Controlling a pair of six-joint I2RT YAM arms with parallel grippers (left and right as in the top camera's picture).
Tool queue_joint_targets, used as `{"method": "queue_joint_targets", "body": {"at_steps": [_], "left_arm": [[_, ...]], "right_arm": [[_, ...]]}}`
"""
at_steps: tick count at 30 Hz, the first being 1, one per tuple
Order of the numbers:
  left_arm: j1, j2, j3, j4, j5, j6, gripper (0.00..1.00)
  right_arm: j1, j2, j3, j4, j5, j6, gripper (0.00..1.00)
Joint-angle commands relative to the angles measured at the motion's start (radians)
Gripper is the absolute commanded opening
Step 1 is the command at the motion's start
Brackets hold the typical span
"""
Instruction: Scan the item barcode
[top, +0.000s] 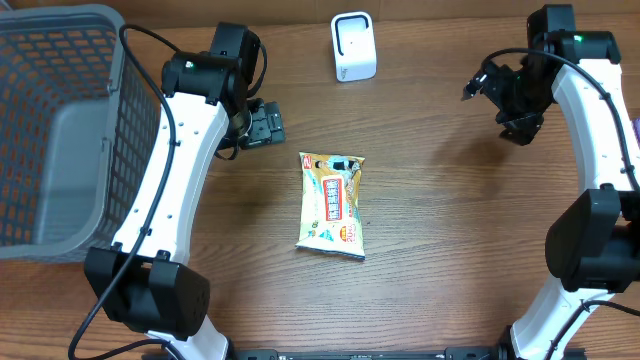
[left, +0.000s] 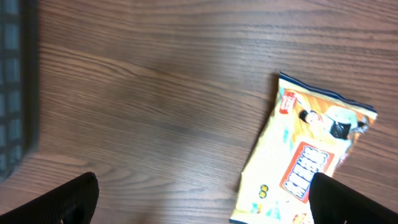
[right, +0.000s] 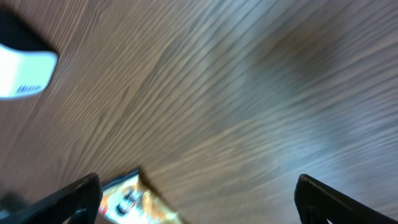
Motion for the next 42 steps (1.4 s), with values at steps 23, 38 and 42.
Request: {"method": "queue_joint_targets", "body": {"at_steps": [23, 38, 42], "left_arm": [[0.046, 0.161, -0.015, -0.021, 0.116, 0.024, 1.0], [0.046, 0.161, -0.118, 0.056, 0.116, 0.03, 0.85], [0.046, 0.161, -0.162, 0.088, 0.116, 0.031, 0.84]], "right_arm": [[0.5, 0.072, -0.408, 0.574, -0.146, 0.035, 1.0], [0.549, 0.192, -0.412, 0.631, -0.153, 0.145, 0.81], [0.562, 0.226, -0.412, 0.648, -0.154, 0.175, 0.58]]}}
